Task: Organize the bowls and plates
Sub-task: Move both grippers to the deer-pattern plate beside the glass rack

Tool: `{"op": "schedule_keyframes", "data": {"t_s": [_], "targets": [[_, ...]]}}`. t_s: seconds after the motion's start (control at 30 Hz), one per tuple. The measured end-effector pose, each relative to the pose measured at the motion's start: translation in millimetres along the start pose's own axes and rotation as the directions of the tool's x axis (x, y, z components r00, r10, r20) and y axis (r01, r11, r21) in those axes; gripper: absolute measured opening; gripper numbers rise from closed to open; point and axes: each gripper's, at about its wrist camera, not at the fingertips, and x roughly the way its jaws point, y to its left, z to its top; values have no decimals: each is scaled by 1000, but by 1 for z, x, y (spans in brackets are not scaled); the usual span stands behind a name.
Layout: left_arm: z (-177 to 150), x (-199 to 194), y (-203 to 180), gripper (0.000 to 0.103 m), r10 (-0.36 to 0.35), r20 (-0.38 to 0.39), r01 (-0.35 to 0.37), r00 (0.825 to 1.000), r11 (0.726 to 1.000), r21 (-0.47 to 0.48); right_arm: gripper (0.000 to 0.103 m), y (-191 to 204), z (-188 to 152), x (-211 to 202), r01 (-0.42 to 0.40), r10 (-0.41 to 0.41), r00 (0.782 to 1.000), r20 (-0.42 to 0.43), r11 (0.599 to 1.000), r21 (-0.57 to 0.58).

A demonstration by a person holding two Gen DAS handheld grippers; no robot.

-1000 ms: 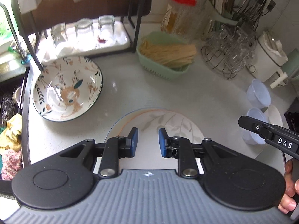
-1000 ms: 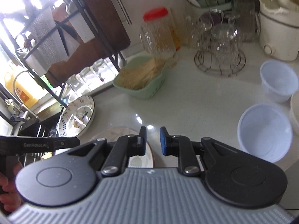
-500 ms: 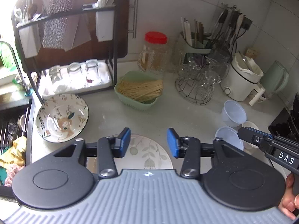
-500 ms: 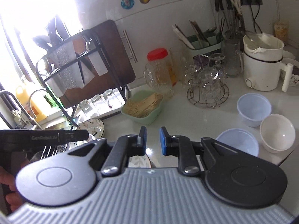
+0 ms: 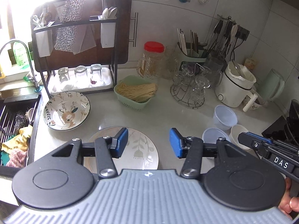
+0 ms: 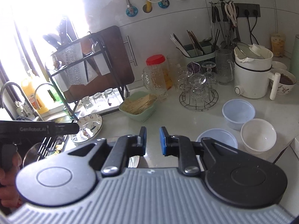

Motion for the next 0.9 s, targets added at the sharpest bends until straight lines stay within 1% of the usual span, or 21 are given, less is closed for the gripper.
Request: {"op": "schedule_keyframes", "data": {"t_s": [0.13, 0.2, 0.27, 0.33, 0.43, 0.63, 0.77, 0.9], "targets": [[-10, -10, 5, 55, -35, -4, 34, 999, 997, -74, 20, 3, -2, -11, -31, 32, 999, 16, 999, -15], [-16, -12, 6, 55, -25, -14, 24, 1000, 996, -90, 20, 4, -2, -13, -44, 44, 999, 19, 999, -25], [-22, -15, 9, 55, 0, -9, -1, 1000, 994, -107, 20, 5, -2, -12, -65, 66, 998, 15, 997, -33], [-27, -18, 14, 55, 24, -9, -25, 1000, 991, -130, 20, 8, -2, -7, -92, 92, 996, -3, 994, -64], [-34, -19, 23, 55, 61, -13, -62, 998, 984, -167, 19, 12, 0, -2, -113, 111, 993, -27, 988, -102], [-46, -21, 41, 55, 75, -14, -76, 997, 971, -226, 19, 21, 1, 8, -153, 144, 987, -75, 978, -138], [-50, -17, 56, 55, 92, -44, -100, 995, 965, -244, 19, 30, -8, 23, -173, 156, 977, -143, 979, -111], [-52, 0, 74, 56, 111, -94, -132, 989, 960, -247, 19, 42, -15, 39, -191, 166, 966, -200, 975, -111]]}}
